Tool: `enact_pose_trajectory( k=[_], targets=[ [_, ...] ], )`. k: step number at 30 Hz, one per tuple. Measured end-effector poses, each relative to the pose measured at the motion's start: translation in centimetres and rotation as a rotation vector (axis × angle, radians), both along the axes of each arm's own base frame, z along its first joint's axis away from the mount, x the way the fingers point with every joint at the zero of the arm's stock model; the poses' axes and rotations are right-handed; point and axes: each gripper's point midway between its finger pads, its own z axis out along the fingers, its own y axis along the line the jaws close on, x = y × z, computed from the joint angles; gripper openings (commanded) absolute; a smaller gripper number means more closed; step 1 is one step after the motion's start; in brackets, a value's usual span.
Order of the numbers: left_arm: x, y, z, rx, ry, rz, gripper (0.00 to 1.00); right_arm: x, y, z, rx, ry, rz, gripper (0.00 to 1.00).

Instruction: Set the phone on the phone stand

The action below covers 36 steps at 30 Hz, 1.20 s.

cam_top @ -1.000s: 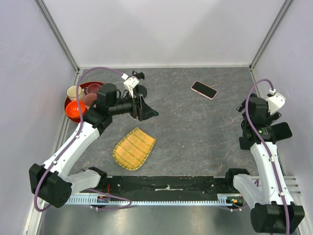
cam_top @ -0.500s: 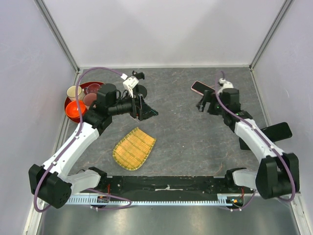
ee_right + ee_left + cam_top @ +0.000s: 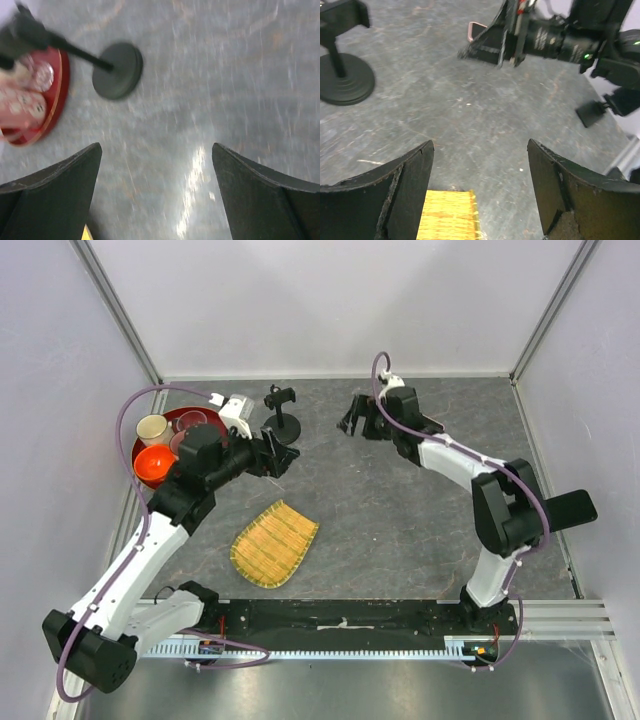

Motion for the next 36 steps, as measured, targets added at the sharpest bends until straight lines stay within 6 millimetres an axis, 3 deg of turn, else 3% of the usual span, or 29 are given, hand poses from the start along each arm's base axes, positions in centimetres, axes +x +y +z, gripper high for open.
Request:
enact_pose_trajectory(
  k=[6, 9, 10, 13, 15, 20, 23, 26, 29, 32, 36],
  targets=[
    [1.9, 1.1, -2.4, 0.074, 0.027, 0.072, 0.83, 6.6, 1.5, 4.3, 0.001, -0.128, -0.036, 0.98],
    [3.2, 1.1, -5.0, 0.131, 0.087, 0.083, 0.75, 8.9, 1.3, 5.6, -0.056, -0.183, -0.041, 0.98],
    [3.7, 1.1, -5.7, 0.149, 0.11, 0.087, 0.67, 9.1, 1.0, 5.5, -0.078, -0.191, -0.042, 0.98],
    [7.2, 1.5, -7.5, 0.222, 0.188, 0.137, 0.58, 9.2, -0.2, 4.4, -0.126, -0.189, -0.044, 0.98],
    [9.4, 2.2, -8.0, 0.253, 0.2, 0.186, 0.58, 9.1, -1.0, 3.0, -0.141, -0.175, -0.044, 0.98],
    [14.2, 4.6, -8.4, 0.357, 0.176, 0.317, 0.64, 7.3, -4.6, -2.8, -0.202, -0.081, -0.057, 0.98],
    [17.1, 5.0, -8.0, 0.403, 0.146, 0.366, 0.64, 5.8, -6.7, -4.6, -0.226, -0.046, -0.075, 0.98],
    [19.0, 5.1, -8.3, 0.439, 0.131, 0.39, 0.62, 5.2, -8.3, -4.3, -0.223, -0.054, -0.098, 0.98],
    [20.1, 5.4, -9.0, 0.471, 0.135, 0.411, 0.58, 5.9, -9.2, -2.3, -0.206, -0.108, -0.122, 0.98],
    [20.6, 5.5, -9.8, 0.489, 0.145, 0.422, 0.54, 6.5, -9.5, -0.6, -0.187, -0.161, -0.135, 0.98],
    [20.8, 5.8, -10.2, 0.501, 0.15, 0.433, 0.49, 6.8, -9.4, -0.1, -0.177, -0.181, -0.131, 0.98]
  ],
)
